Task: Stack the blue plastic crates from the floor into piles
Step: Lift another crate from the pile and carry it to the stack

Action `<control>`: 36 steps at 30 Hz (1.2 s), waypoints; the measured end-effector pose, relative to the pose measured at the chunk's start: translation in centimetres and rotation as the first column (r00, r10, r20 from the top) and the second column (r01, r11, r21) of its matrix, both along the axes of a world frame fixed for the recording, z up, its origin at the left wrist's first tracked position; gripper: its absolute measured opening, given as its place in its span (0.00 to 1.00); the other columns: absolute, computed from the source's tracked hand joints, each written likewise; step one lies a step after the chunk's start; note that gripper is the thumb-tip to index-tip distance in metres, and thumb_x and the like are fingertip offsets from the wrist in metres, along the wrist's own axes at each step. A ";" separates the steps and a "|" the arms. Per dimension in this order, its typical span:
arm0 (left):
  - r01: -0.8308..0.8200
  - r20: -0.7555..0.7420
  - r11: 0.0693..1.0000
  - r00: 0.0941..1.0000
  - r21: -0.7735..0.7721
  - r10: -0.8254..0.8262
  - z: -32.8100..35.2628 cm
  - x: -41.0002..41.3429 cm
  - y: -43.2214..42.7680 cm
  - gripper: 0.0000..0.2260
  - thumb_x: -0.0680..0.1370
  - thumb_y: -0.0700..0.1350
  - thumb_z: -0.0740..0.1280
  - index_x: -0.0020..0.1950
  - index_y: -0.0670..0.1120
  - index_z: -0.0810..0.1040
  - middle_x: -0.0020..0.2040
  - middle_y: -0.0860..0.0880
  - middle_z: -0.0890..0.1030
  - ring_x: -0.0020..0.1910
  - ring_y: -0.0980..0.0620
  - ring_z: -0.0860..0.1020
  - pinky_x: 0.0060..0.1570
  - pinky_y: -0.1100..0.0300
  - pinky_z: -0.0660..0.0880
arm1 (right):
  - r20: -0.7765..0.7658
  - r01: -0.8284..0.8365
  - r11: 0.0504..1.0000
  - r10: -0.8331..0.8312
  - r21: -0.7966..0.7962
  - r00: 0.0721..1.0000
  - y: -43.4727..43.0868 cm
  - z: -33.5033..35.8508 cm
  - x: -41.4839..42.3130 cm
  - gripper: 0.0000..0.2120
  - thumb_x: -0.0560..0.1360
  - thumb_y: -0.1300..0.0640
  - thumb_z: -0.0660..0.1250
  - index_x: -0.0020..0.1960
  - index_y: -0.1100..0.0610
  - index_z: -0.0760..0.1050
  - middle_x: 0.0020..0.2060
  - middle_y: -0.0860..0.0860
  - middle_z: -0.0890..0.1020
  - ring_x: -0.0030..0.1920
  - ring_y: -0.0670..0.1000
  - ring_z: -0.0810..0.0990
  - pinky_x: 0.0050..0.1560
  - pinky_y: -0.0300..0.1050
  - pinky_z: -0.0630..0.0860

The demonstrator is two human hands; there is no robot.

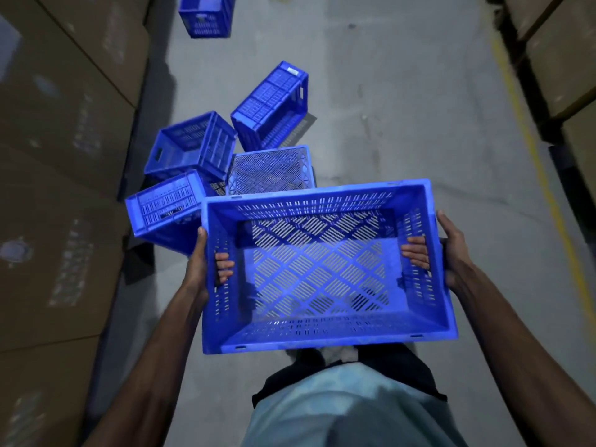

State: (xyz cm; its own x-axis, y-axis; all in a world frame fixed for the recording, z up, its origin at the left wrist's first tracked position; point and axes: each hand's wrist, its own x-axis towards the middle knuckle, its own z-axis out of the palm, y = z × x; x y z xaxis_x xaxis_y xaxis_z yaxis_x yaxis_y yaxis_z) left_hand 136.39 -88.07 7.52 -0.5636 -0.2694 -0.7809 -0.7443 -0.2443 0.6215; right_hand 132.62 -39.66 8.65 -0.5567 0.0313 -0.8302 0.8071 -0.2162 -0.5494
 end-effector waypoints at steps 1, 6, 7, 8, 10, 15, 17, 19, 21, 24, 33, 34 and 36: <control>-0.002 -0.004 1.000 1.000 0.005 0.002 0.2 -0.7 0.7 0.36 0.73 0.78 0.55 0.42 0.43 0.75 0.30 0.45 0.77 0.22 0.51 0.74 0.23 0.64 0.70 | -0.005 0.003 1.000 -0.003 -0.013 1.000 0.7 0.1 -0.4 0.47 0.58 0.22 0.68 0.51 0.66 0.80 0.41 0.62 0.86 0.37 0.57 0.87 0.34 0.43 0.82; -0.005 -0.006 0.999 1.000 0.034 0.005 1.0 -5.6 5.8 0.36 0.68 0.80 0.59 0.40 0.44 0.73 0.29 0.45 0.75 0.22 0.51 0.71 0.20 0.64 0.68 | 0.009 0.061 0.997 -0.061 -0.050 0.998 5.7 0.5 -3.9 0.40 0.73 0.27 0.59 0.49 0.66 0.79 0.39 0.62 0.86 0.35 0.56 0.87 0.32 0.43 0.82; -0.005 -0.010 0.999 1.000 0.040 0.006 1.1 -6.7 7.1 0.36 0.67 0.80 0.60 0.39 0.45 0.72 0.29 0.46 0.74 0.22 0.51 0.70 0.20 0.63 0.67 | 0.012 0.064 0.997 -0.063 -0.054 0.998 6.9 0.5 -4.8 0.39 0.74 0.28 0.58 0.49 0.66 0.79 0.38 0.62 0.86 0.35 0.56 0.87 0.32 0.42 0.82; -0.008 -0.015 0.999 1.000 0.037 0.008 1.1 -7.9 8.4 0.36 0.67 0.80 0.61 0.39 0.45 0.72 0.29 0.46 0.74 0.22 0.51 0.69 0.20 0.63 0.66 | 0.015 0.062 0.996 -0.061 -0.057 0.998 8.2 0.6 -5.9 0.39 0.74 0.28 0.58 0.49 0.66 0.79 0.38 0.62 0.86 0.34 0.56 0.87 0.32 0.42 0.82; -0.012 -0.018 1.000 1.000 0.011 0.012 1.2 -10.5 11.2 0.37 0.65 0.81 0.61 0.39 0.45 0.72 0.28 0.46 0.74 0.22 0.51 0.70 0.20 0.64 0.66 | 0.018 0.049 0.997 -0.048 -0.055 0.999 11.0 1.0 -8.5 0.38 0.75 0.28 0.58 0.49 0.66 0.79 0.37 0.61 0.86 0.34 0.56 0.86 0.31 0.42 0.81; -0.036 -0.040 0.999 0.999 -0.036 0.034 2.1 -18.1 19.5 0.36 0.72 0.77 0.58 0.40 0.42 0.74 0.27 0.44 0.77 0.20 0.49 0.73 0.20 0.65 0.69 | -0.013 0.054 0.997 -0.055 -0.055 0.998 18.9 2.0 -15.6 0.38 0.75 0.29 0.58 0.50 0.66 0.79 0.37 0.61 0.86 0.34 0.55 0.86 0.31 0.42 0.81; -0.036 -0.064 0.997 0.997 -0.063 0.032 2.6 -21.4 22.6 0.37 0.69 0.79 0.59 0.40 0.42 0.74 0.27 0.44 0.77 0.20 0.49 0.73 0.20 0.64 0.70 | -0.019 0.051 0.998 -0.052 -0.040 0.998 21.6 2.8 -18.6 0.37 0.75 0.30 0.58 0.50 0.66 0.78 0.36 0.61 0.86 0.33 0.55 0.86 0.30 0.41 0.81; -0.022 -0.076 0.996 0.997 -0.087 0.016 3.3 -24.7 25.6 0.38 0.68 0.79 0.59 0.40 0.42 0.75 0.27 0.44 0.78 0.20 0.49 0.75 0.21 0.64 0.71 | -0.037 0.061 0.997 -0.063 -0.036 0.997 24.3 3.7 -21.6 0.37 0.76 0.30 0.57 0.49 0.65 0.78 0.36 0.60 0.86 0.32 0.54 0.86 0.30 0.40 0.81; -0.012 -0.093 0.995 0.996 -0.100 0.003 3.7 -28.4 27.9 0.37 0.72 0.78 0.57 0.41 0.42 0.76 0.28 0.45 0.79 0.21 0.49 0.76 0.22 0.63 0.71 | -0.058 0.074 0.997 -0.075 -0.031 0.995 26.7 4.2 -24.8 0.36 0.76 0.30 0.57 0.49 0.65 0.78 0.36 0.60 0.86 0.33 0.54 0.86 0.31 0.40 0.81; 0.019 -0.097 0.995 0.995 -0.102 -0.029 3.6 -34.5 30.9 0.35 0.75 0.76 0.55 0.40 0.42 0.76 0.27 0.45 0.79 0.21 0.49 0.76 0.21 0.64 0.71 | -0.062 0.082 0.997 -0.082 -0.003 0.995 29.7 4.3 -29.8 0.37 0.75 0.29 0.58 0.49 0.64 0.79 0.37 0.60 0.86 0.34 0.54 0.86 0.32 0.40 0.81; 0.053 -0.079 0.990 0.995 -0.132 -0.063 1.1 -57.2 37.3 0.35 0.72 0.78 0.58 0.37 0.44 0.74 0.27 0.45 0.77 0.20 0.49 0.75 0.20 0.64 0.71 | -0.025 0.150 0.988 -0.150 0.025 0.988 35.9 2.3 -49.9 0.37 0.74 0.28 0.60 0.49 0.64 0.79 0.38 0.61 0.86 0.34 0.55 0.86 0.32 0.41 0.81; 0.061 -0.074 0.989 0.995 -0.132 -0.071 1.2 -60.0 37.9 0.35 0.71 0.78 0.58 0.37 0.44 0.74 0.28 0.45 0.77 0.20 0.49 0.75 0.20 0.64 0.71 | -0.017 0.156 0.987 -0.155 0.038 0.988 36.4 2.6 -52.4 0.37 0.74 0.28 0.59 0.49 0.64 0.79 0.38 0.61 0.86 0.34 0.55 0.86 0.32 0.41 0.81; 0.072 -0.067 0.989 0.994 -0.131 -0.081 2.0 -65.8 39.0 0.35 0.71 0.78 0.58 0.38 0.44 0.74 0.28 0.45 0.77 0.21 0.49 0.75 0.20 0.64 0.70 | -0.009 0.163 0.985 -0.163 0.049 0.987 37.3 3.6 -57.7 0.37 0.74 0.28 0.59 0.49 0.64 0.79 0.37 0.61 0.86 0.33 0.55 0.86 0.31 0.41 0.81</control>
